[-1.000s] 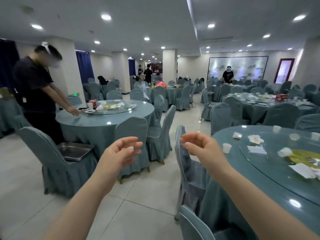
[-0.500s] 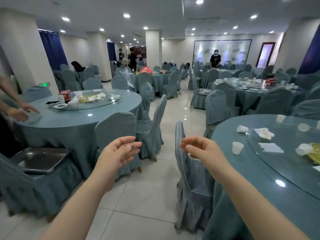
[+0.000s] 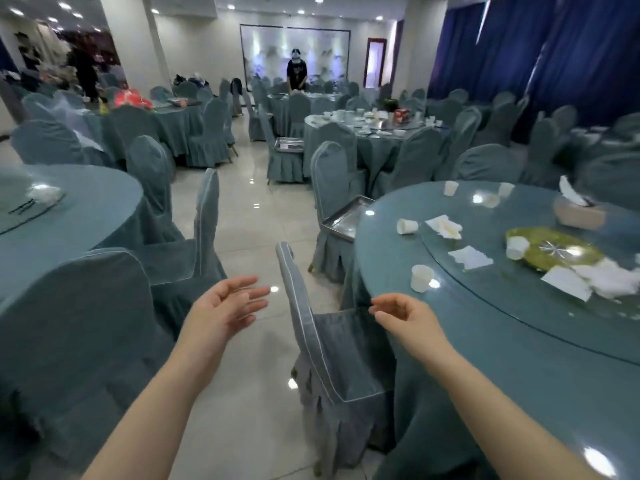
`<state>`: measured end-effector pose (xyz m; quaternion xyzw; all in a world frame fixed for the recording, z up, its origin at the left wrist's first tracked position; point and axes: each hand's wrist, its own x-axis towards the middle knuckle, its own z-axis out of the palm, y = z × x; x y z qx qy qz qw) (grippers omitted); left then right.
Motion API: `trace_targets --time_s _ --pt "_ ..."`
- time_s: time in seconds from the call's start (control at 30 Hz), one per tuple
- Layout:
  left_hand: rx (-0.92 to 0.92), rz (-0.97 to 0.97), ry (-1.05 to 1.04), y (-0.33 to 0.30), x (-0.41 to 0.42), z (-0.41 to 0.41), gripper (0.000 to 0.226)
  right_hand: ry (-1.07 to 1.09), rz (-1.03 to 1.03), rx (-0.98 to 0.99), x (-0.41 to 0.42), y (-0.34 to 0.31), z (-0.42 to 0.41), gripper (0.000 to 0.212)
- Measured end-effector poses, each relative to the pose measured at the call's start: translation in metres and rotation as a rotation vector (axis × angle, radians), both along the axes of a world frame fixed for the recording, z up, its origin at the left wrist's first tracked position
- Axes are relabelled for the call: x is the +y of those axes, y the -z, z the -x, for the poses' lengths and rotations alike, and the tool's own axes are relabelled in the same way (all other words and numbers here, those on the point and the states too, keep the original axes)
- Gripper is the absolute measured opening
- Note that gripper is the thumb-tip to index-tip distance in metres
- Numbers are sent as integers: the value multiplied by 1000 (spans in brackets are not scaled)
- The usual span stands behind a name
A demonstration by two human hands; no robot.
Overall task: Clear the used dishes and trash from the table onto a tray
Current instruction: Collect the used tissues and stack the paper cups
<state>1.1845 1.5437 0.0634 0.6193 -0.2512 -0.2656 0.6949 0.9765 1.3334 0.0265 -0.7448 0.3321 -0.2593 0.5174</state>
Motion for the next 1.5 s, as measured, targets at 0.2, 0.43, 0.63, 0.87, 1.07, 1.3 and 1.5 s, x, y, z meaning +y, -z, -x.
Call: trace_targets --time_s 0.2,0.43,0.63,0.87,1.07,1.3,1.5 --pt "55 -47 220 8 -89 -48 19 285 -37 93 -46 23 4 20" --pt "46 -91 290 25 -190 -76 19 446 -49 155 -147 50 8 22" --pt "69 -153 276 57 -310 -87 21 371 17 332 -276 92 -17 46" --pt "171 -286 229 83 -425 -82 22 27 91 692 -390 147 -49 101" --pt "187 -392 264 95 -487 -78 21 36 31 622 -415 174 -60 71" --pt "177 -455 371 110 -560 -42 22 488 -3 248 -477 117 -2 66" --pt "115 -529 491 119 -624 2 22 758 171 173 -566 90 64 55"
